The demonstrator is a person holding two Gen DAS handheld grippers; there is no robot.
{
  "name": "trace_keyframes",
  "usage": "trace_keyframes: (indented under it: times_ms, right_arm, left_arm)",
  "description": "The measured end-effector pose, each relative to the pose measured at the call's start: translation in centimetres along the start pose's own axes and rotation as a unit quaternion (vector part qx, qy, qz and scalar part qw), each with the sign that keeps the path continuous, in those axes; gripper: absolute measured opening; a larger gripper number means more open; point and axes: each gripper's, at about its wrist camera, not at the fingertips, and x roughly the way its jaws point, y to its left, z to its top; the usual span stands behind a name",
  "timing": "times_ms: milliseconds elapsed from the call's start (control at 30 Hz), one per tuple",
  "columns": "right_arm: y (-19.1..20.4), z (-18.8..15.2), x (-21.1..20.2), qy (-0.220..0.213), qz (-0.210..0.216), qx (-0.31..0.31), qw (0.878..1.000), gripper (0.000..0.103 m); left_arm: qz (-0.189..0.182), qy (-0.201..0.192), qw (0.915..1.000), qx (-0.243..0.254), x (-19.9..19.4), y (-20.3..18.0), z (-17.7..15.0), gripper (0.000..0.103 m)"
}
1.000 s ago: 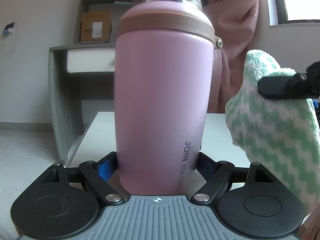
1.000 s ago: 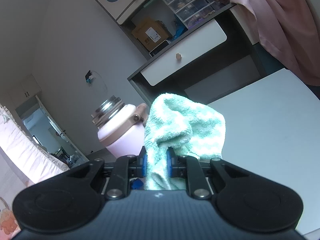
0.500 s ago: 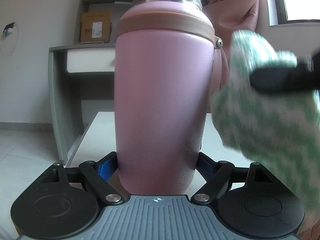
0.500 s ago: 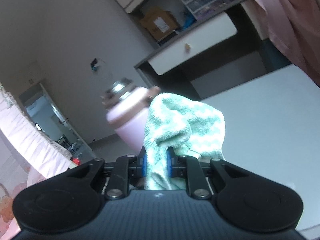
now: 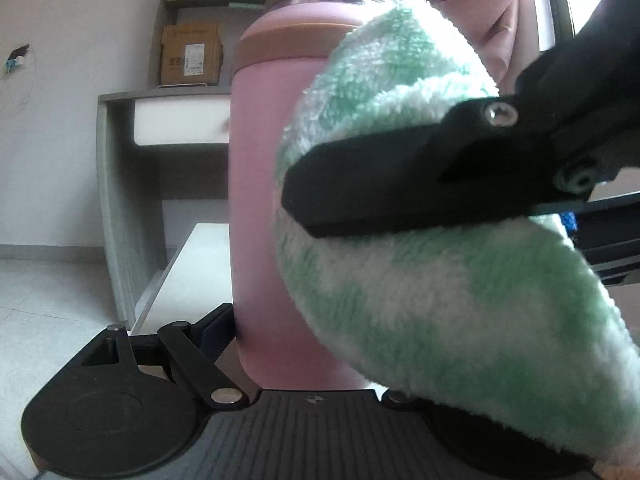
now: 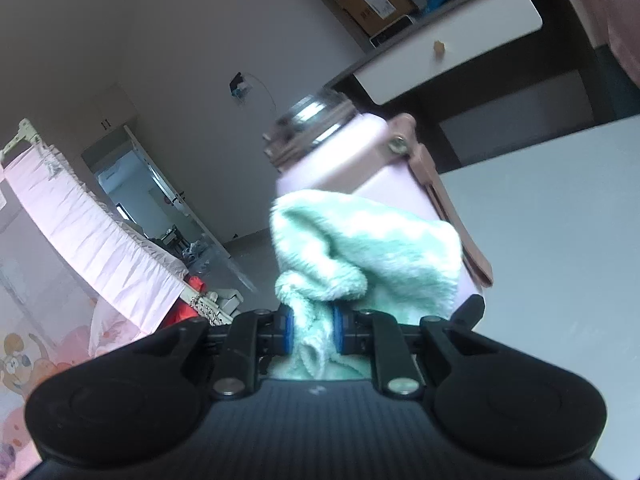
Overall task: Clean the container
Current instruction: 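Wipe the printed side of the bottle with the towel in the right gripper while the left gripper holds it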
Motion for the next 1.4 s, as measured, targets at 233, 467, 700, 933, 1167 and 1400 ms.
trace_keyframes:
  times_ms: [233, 467, 700, 933, 1167, 1400]
  right_arm:
    - [-0.7, -0.2, -1.8, -0.029, -0.014, -0.002, 0.999, 0.017]
    - [-2.4, 0.0, -2.8, -0.04, -0.02, 0.027, 0.999, 0.017]
    - [-3.7, 0.3, -3.5, -0.056, -0.044, 0.044, 0.997, 0.017]
    - [-3.9, 0.7, -4.1, -0.078, -0.062, 0.047, 0.994, 0.017]
    - [-1.6, 0.8, -4.5, -0.085, -0.016, 0.023, 0.996, 0.017]
    - [-2.9, 0.3, -3.0, -0.069, -0.043, 0.041, 0.996, 0.017]
  left_arm:
    - [0.0, -0.002, 1.0, 0.007, 0.1, 0.1, -0.1, 0.083]
    - [0.0, 0.001, 1.0, 0.008, 0.6, 0.2, 0.1, 0.083]
    - [-0.001, 0.003, 1.0, 0.007, 0.5, 0.2, 0.0, 0.083]
    - [-0.003, 0.004, 1.0, 0.006, 0.4, 0.3, 0.1, 0.083]
    - [-0.003, 0.004, 1.0, 0.006, 0.5, 0.4, 0.2, 0.083]
    - [-0.003, 0.004, 1.0, 0.006, 0.5, 0.4, 0.1, 0.083]
